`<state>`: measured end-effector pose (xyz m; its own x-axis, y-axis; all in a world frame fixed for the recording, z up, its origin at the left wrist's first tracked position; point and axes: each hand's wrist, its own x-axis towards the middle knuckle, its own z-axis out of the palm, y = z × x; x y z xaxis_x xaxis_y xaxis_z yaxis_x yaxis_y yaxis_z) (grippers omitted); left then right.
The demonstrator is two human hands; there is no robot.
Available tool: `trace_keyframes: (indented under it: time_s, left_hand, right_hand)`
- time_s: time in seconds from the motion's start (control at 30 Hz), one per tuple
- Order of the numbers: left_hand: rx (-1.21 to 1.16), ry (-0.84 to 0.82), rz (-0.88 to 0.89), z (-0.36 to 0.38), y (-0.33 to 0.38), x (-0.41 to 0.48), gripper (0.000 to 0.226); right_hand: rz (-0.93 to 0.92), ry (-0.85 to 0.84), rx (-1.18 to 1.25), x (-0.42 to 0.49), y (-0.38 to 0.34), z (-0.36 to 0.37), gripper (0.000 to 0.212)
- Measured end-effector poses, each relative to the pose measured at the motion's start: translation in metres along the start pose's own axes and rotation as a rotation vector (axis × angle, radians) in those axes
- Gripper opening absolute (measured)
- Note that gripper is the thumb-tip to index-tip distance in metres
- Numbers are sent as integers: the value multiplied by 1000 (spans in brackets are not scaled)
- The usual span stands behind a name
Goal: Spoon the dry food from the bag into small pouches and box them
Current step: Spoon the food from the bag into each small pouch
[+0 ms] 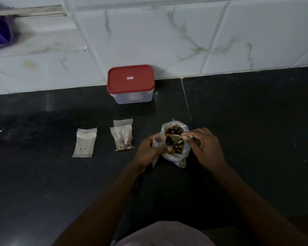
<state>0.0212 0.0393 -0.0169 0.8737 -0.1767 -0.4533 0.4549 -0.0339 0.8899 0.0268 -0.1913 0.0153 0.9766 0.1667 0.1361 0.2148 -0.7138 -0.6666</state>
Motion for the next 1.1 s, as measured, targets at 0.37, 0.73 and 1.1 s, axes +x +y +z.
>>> trace_keyframes:
  time_s: [0.37, 0.73, 1.1]
  left_hand:
    - [-65, -5, 0, -1, -3, 0, 49]
    - [-169, -20, -32, 0, 3, -3, 44]
    - [-203, -43, -54, 1, 7, -2, 47]
  right_hand:
    - [32, 28, 86, -5, -6, 14, 25]
    - [62, 135, 65, -6, -5, -3, 27]
    - [423, 231, 246, -8, -27, 21, 7]
